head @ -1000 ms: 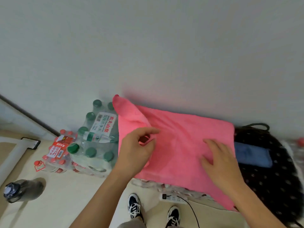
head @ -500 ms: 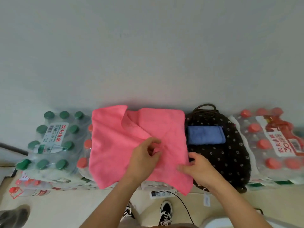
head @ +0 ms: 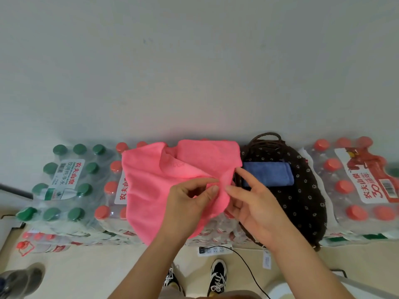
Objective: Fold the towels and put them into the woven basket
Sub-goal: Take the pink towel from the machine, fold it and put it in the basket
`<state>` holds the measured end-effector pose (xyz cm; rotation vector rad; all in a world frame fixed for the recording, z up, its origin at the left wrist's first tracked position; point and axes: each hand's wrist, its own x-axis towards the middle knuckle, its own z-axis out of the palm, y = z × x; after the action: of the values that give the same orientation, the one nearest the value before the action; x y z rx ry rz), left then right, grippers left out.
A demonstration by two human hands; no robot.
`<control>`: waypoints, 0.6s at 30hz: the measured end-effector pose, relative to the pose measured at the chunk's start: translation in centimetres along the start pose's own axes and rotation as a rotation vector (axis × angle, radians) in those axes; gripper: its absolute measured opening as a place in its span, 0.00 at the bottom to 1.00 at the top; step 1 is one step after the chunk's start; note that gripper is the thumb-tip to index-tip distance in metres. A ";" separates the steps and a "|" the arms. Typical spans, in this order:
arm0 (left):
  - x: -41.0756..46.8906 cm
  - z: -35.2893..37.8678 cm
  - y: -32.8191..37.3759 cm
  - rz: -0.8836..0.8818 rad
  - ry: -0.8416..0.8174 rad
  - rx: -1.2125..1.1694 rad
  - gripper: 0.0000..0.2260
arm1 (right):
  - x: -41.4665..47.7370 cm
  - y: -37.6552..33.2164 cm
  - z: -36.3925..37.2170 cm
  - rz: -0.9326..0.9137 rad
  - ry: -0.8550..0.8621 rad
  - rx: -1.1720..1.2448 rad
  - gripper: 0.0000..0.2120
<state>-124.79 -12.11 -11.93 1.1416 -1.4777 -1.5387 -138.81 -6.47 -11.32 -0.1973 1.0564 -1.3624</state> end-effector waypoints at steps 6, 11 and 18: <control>0.1 -0.4 0.4 -0.118 0.100 -0.232 0.07 | -0.3 0.4 1.3 -0.157 -0.118 -0.210 0.18; -0.1 -0.7 1.4 -0.152 0.103 -0.364 0.08 | -0.3 0.3 2.5 -0.537 -0.044 -0.764 0.15; 0.2 -1.4 2.8 -0.147 0.100 -0.415 0.07 | 0.7 -0.4 3.4 -0.812 0.095 -1.101 0.06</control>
<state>-123.84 -13.08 -9.09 1.0743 -0.9640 -1.7578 -136.84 -8.63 -9.51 -1.5105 1.8324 -1.3161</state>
